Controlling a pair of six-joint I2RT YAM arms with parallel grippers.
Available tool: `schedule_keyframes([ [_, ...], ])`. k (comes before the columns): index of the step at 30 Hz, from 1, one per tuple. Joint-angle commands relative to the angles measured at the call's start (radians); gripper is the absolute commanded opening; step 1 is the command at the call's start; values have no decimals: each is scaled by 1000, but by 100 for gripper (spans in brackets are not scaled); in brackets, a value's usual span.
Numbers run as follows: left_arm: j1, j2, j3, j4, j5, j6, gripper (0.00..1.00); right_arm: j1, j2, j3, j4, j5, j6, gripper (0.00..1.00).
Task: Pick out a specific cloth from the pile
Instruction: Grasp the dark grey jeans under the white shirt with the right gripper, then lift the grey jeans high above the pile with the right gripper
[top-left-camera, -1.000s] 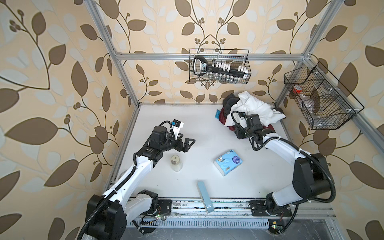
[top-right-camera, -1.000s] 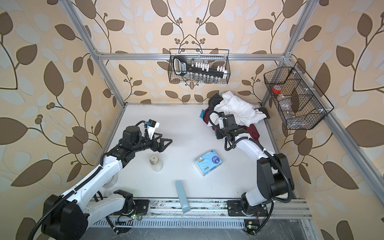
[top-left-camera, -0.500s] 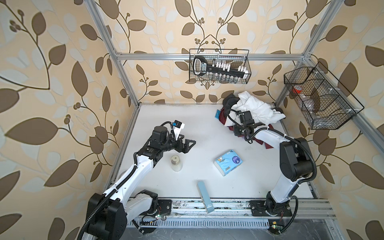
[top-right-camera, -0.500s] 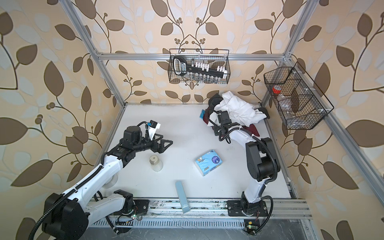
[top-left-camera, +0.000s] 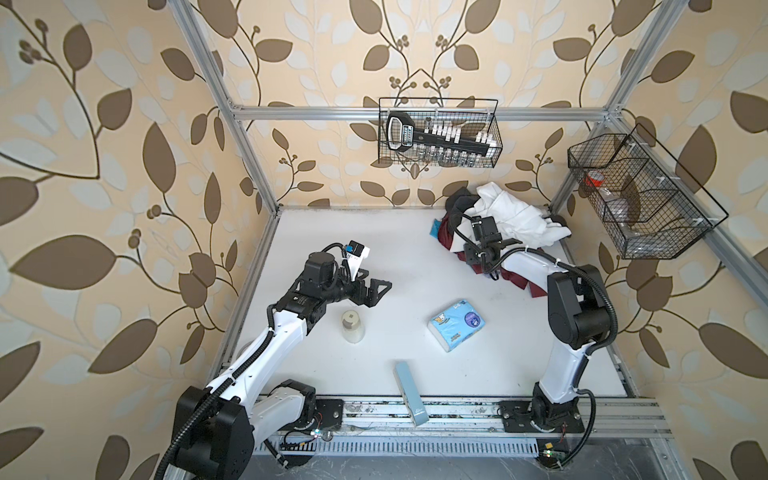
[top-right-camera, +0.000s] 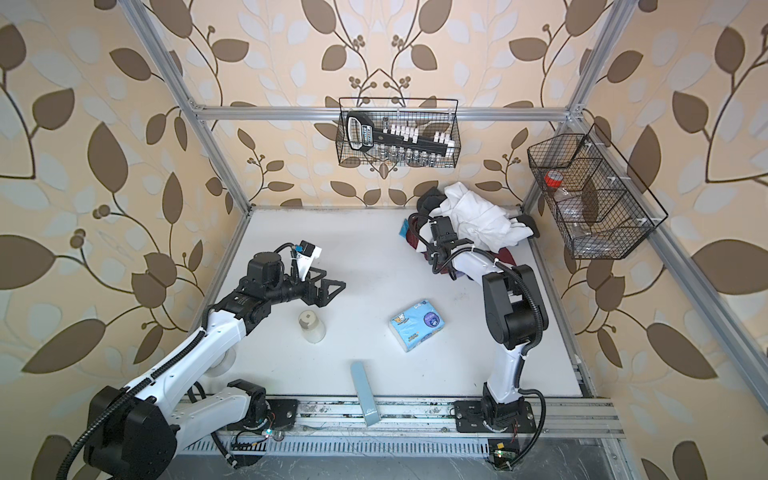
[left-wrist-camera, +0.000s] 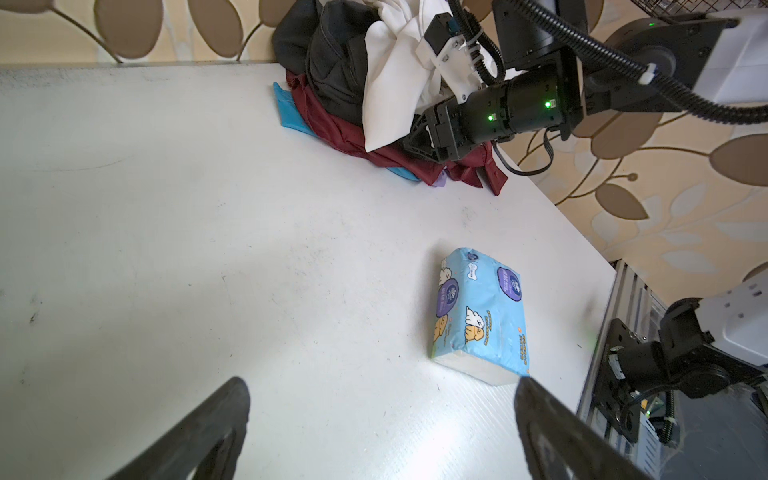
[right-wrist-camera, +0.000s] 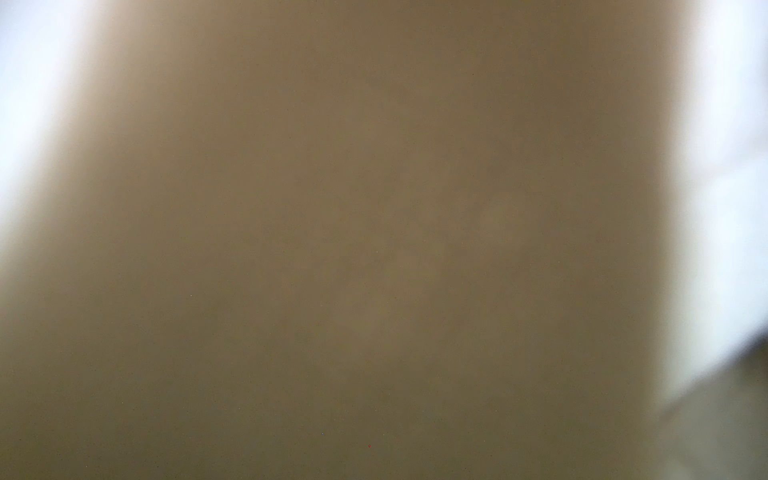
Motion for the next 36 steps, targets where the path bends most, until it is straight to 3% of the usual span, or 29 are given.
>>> schedule_keyframes([
  [1,-13,-14,22,20,43,12,99,4,43,51,5,50,5,59],
  [4,-13,-15,22,20,41,13,99,4,67,65,8,50,4,58],
  [8,-14,-16,22,18,38,14,99,4,89,69,22,48,4,47],
  [16,-14,-23,20,18,35,13,99,6,59,45,46,67,5,6],
  [18,-16,-26,19,19,34,14,99,6,39,38,48,76,3,0],
  [36,-31,-66,8,30,35,13,99,13,-274,73,-50,137,-64,0],
])
